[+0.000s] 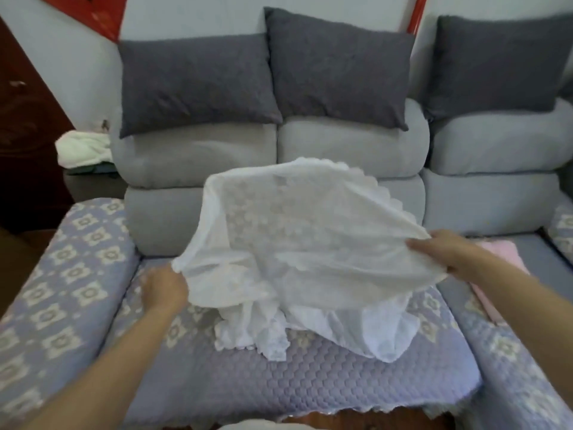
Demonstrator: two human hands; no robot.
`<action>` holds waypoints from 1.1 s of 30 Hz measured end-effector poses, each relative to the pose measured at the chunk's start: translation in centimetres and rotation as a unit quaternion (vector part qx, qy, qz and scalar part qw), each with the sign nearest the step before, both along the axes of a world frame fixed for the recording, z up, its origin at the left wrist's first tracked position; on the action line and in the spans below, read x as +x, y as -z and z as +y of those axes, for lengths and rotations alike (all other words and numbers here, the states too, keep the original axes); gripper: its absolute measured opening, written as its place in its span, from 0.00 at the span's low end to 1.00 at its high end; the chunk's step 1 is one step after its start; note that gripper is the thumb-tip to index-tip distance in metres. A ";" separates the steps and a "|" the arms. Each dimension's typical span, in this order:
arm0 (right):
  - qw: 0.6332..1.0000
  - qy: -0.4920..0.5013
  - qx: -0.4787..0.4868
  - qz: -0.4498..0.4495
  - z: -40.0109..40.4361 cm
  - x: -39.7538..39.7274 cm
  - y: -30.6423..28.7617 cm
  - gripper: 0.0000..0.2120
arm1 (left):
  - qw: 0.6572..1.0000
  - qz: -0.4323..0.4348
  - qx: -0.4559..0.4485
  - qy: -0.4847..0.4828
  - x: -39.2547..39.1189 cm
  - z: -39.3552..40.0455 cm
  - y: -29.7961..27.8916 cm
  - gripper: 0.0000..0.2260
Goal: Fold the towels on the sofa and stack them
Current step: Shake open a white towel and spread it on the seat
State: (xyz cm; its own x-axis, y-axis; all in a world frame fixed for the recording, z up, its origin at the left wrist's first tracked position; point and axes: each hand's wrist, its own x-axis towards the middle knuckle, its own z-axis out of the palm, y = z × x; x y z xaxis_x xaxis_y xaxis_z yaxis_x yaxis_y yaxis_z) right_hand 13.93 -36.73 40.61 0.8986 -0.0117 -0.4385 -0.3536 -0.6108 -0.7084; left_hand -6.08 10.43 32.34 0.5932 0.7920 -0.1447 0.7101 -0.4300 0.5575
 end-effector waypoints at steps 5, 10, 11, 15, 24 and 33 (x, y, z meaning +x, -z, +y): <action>0.996 -0.024 0.061 0.063 6.6 -5.6 3.7 0.16 | 0.961 -0.158 -0.226 0.032 -4.0 -10.1 2.8 0.20; 0.976 -0.116 0.137 0.121 12.3 -10.7 4.5 0.09 | 0.916 -0.117 -0.255 0.287 -3.9 -15.4 1.9 0.15; 0.971 -0.144 0.141 0.131 13.1 -11.8 4.5 0.09 | 0.906 -0.102 -0.252 0.325 -3.8 -16.2 1.6 0.16; 0.940 -0.134 0.249 0.191 15.0 -13.9 3.7 0.10 | 0.877 -0.091 -0.279 0.381 -4.1 -18.7 0.6 0.12; 0.880 0.150 0.427 0.146 16.0 -13.3 -1.1 0.02 | 0.905 -0.020 -0.194 0.378 -4.6 -20.9 2.4 0.16; 0.824 0.212 0.516 -0.100 13.6 -4.0 -8.3 0.04 | 0.902 -0.041 -0.256 0.345 -5.4 -19.6 1.6 0.18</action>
State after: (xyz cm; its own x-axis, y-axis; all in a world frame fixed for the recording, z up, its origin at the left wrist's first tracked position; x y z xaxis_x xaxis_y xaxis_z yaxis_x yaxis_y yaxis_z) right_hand 9.98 -23.09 48.94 0.9651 -0.0563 -0.2556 -0.1941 0.5013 -0.8432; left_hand -11.46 -9.19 30.70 0.9450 0.0706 -0.3194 0.3183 -0.4243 0.8477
